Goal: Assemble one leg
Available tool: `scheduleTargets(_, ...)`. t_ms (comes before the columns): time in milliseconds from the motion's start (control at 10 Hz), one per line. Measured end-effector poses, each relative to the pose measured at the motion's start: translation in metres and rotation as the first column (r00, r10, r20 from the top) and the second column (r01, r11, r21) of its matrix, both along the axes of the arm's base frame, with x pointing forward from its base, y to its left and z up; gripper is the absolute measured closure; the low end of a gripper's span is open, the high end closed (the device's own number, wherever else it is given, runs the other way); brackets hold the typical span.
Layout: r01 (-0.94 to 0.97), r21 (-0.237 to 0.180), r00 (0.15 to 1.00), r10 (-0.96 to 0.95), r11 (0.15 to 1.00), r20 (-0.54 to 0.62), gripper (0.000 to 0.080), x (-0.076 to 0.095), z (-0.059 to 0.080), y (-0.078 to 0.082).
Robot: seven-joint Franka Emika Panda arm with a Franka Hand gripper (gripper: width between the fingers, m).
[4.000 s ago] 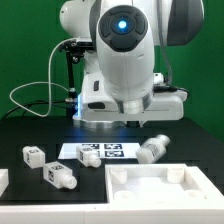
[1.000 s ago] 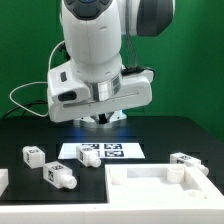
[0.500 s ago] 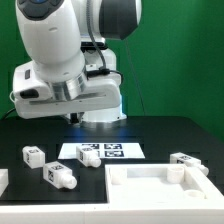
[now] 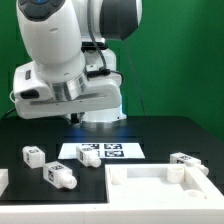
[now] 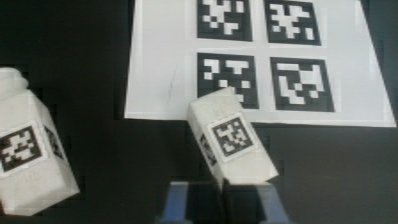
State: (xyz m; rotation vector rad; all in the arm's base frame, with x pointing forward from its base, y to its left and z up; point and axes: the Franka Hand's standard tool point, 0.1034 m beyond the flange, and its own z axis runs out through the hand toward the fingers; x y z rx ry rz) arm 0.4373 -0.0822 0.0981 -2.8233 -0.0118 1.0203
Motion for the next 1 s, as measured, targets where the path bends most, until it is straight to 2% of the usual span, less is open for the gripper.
scheduleTargets(900, 0.0, 0.0, 1.0, 0.0, 1.0, 0.0, 0.0799, 0.0, -0.0001, 0.0)
scheduleTargets(1000, -0.112, -0.01, 0.992, 0.112, 0.994, 0.05, 0.0799, 0.004, -0.0053, -0.008)
